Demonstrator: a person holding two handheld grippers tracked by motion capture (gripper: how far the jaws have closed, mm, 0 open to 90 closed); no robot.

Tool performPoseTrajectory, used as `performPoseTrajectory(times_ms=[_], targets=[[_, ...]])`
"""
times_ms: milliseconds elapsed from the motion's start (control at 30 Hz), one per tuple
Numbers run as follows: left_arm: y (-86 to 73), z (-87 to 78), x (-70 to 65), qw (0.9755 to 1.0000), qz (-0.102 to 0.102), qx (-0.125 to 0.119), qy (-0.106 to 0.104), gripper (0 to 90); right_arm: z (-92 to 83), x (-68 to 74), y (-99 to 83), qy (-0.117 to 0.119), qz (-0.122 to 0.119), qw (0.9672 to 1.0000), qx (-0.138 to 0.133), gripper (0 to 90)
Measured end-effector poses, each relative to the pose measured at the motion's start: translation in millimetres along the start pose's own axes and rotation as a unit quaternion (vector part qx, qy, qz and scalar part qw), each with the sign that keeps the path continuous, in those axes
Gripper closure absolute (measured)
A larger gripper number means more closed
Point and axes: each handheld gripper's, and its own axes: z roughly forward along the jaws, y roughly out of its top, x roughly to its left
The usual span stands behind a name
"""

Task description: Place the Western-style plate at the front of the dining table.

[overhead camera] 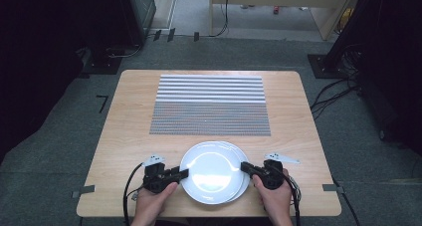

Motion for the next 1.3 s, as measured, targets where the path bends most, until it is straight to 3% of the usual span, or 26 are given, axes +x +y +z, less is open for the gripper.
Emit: performPoseTrajectory(times_ms=[100,233,267,400,467,700,867,900,1000,1100,1300], targets=[[0.4,-2.1,-0.5,0.9999,-0.001,0.009,-0.006,66.4,-3.5,-3.5,0.9,0.005,0.014,0.9999,0.004,81.9],[-0.6,-1.9,0.4,0.9994,-0.013,0.020,-0.026,68.2,-6.4,-5.1,2.3,0.008,0.014,0.9997,0.017,83.8],[-0.6,-1.9,0.6,0.9993,-0.014,0.022,-0.028,68.5,-6.5,-5.3,2.4,0.010,0.034,0.9990,0.026,83.7],[0.3,-3.3,2.6,0.9988,-0.023,0.020,-0.038,71.5,-7.6,-9.0,3.3,0.019,0.075,0.9963,0.038,84.8],[1.1,-5.5,5.3,0.9982,-0.031,0.020,-0.048,72.9,-7.4,-9.3,2.7,0.020,0.079,0.9959,0.037,85.0],[4.8,-15.2,15.3,0.9980,-0.042,0.004,-0.046,75.5,-3.5,-2.4,2.0,0.032,0.069,0.9962,0.042,88.7],[6.3,-18.3,18.7,0.9979,-0.039,0.001,-0.051,76.6,-1.8,1.3,3.0,0.043,0.071,0.9952,0.051,89.8],[6.4,-18.3,18.8,0.9979,-0.039,0.001,-0.051,76.6,-2.1,1.1,3.3,0.042,0.076,0.9948,0.053,86.7],[6.6,-18.3,19.9,0.9977,-0.040,0.001,-0.054,76.7,-1.0,-3.4,3.4,0.043,0.094,0.9920,0.073,80.6],[7.1,-17.8,21.5,0.9974,-0.043,0.003,-0.058,76.8,1.4,-7.1,2.6,0.064,0.121,0.9859,0.096,81.0],[6.7,-17.5,28.8,0.9961,-0.057,0.005,-0.066,76.8,3.4,-3.7,4.6,0.065,0.139,0.9817,0.114,81.9]])
